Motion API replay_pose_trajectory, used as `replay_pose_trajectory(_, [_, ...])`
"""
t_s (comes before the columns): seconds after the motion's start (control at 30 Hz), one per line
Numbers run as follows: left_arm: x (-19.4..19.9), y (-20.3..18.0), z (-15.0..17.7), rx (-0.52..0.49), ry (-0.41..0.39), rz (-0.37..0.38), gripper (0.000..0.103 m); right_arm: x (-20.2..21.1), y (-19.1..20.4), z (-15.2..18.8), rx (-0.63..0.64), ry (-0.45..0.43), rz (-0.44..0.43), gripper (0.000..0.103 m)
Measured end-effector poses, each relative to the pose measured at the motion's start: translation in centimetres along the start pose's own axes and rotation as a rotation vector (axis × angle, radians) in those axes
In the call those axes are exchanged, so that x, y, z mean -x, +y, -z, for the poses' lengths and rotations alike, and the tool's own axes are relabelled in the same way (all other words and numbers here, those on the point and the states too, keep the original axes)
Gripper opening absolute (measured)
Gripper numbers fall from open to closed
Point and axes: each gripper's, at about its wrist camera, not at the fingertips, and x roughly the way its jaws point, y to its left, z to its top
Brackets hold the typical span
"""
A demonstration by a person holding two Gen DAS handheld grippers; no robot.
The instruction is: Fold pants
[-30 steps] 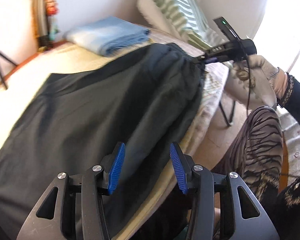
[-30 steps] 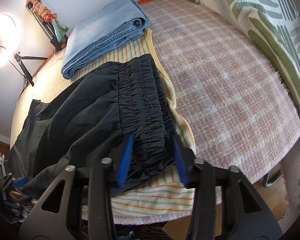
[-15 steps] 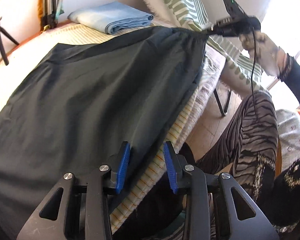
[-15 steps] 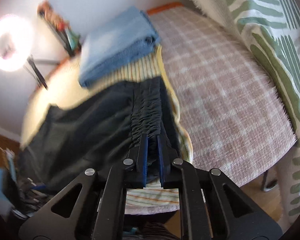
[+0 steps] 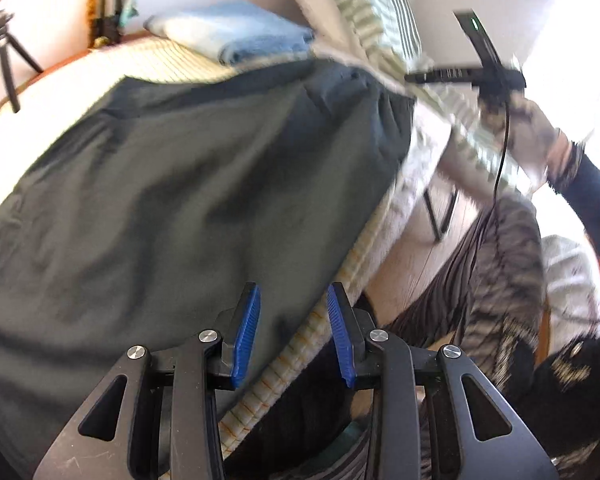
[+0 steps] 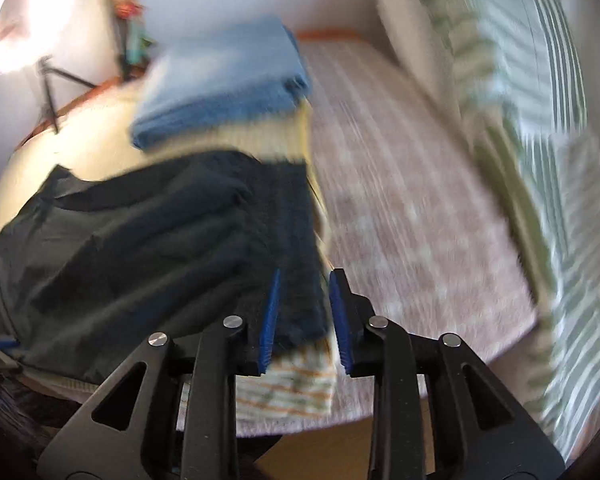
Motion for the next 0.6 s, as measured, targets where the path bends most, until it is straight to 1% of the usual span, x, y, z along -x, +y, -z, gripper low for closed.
replay_pose_trajectory(0.07, [0.7, 0.6, -0.5, 0.03, -0.042, -0.01, 0.032, 0.6, 2.2, -0.3, 0.069, -0.043, -0.047, 0.039])
replay_pose_trajectory(0.1, [0.8, 0.9, -0.6, 0.042, -0.054, -0.009, 0.032, 0.4, 3.0, -0.5, 0.091, -0.044, -0.073, 0.039])
replay_pose_trajectory(0.17, [0.5, 1.5, -0.7, 0.06, -0.065, -0.021, 0.032, -0.5, 4.8, -0.6, 0.141, -0.02, -0.114, 0.039])
replay_pose_trajectory(0.27, [-0.7, 2.0, -0.5, 0.081, -0.056, -0.019, 0.032, -2.7, 7.4, -0.3, 0.206, 0.043, -0.14, 0.039])
replay_pose_trajectory(0.33, [-1.4, 1.7, -0.2, 0.069, -0.048, -0.02, 0.032, -3.9, 8.2, 0.0, 0.222, 0.076, -0.133, 0.039])
replay_pose_trajectory(0.4, [-2.5, 1.1, 0.2, 0.031, -0.026, -0.039, 0.032, -5.0, 8.3, 0.5, 0.224, 0.114, -0.117, 0.039])
replay_pose_trajectory(0.47, [-3.6, 0.8, 0.7, 0.021, 0.002, -0.028, 0.032, -6.1, 8.1, 1.3, 0.221, 0.167, -0.098, 0.039])
replay_pose_trajectory(0.5, [-3.6, 0.7, 0.9, 0.008, -0.011, -0.033, 0.032, -6.6, 8.0, 1.7, 0.225, 0.188, -0.091, 0.039])
replay_pose_trajectory(0.57, [-3.5, 0.5, 0.9, -0.014, -0.011, -0.034, 0.033, -6.4, 8.0, 1.6, 0.237, 0.205, -0.086, 0.039])
replay_pose_trajectory(0.6, [-3.3, 0.6, 0.9, -0.009, -0.006, -0.028, 0.035, -6.1, 8.0, 1.3, 0.226, 0.21, -0.09, 0.039])
